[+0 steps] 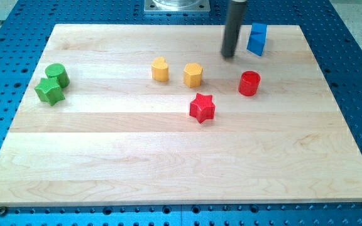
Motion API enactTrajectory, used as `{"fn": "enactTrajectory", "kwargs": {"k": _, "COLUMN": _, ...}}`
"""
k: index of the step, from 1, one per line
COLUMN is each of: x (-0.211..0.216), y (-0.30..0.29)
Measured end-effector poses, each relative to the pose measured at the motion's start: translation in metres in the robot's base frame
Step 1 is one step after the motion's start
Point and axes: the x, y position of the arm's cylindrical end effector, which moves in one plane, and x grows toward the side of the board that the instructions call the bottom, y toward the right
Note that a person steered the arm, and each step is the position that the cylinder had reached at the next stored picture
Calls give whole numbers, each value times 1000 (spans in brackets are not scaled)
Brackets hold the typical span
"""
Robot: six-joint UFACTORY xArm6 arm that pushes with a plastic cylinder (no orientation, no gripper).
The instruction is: Slide the yellow hexagon into the yellow heart
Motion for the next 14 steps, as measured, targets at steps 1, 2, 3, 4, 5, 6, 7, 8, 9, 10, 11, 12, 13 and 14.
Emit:
{"fn": "enactTrajectory", "kwargs": {"k": 1, "x": 30, "y": -14}}
{"fn": "enactTrajectory", "kwargs": {"k": 2, "x": 52, "y": -15}}
{"fn": "enactTrajectory", "kwargs": {"k": 3, "x": 54, "y": -77}}
{"fn": "enactTrajectory", "kwargs": {"k": 4, "x": 54, "y": -143}}
{"fn": "enactTrajectory", "kwargs": {"k": 5, "x": 71, "y": -137}}
{"fn": "enactTrajectory", "kwargs": {"k": 6, "x": 77, "y": -79}}
{"fn": "enactTrajectory", "kwargs": {"k": 7, "x": 90, "y": -47}}
{"fn": "enactTrajectory", "kwargs": {"k": 8, "x": 77, "y": -41}}
{"fn": "enactTrajectory", "kwargs": {"k": 9, "x": 73, "y": -1}}
{"fn": "enactTrajectory", "kwargs": {"k": 10, "x": 89, "y": 27}}
{"fn": "enactTrajectory", "kwargs": {"k": 11, "x": 122, "y": -7}}
{"fn": "enactTrajectory", "kwargs": {"k": 12, "x": 127, "y": -51}}
{"fn": "enactTrajectory", "kwargs": {"k": 13, "x": 133, "y": -76}}
{"fn": "enactTrajectory", "kwargs": {"k": 14, "x": 142, "y": -82}}
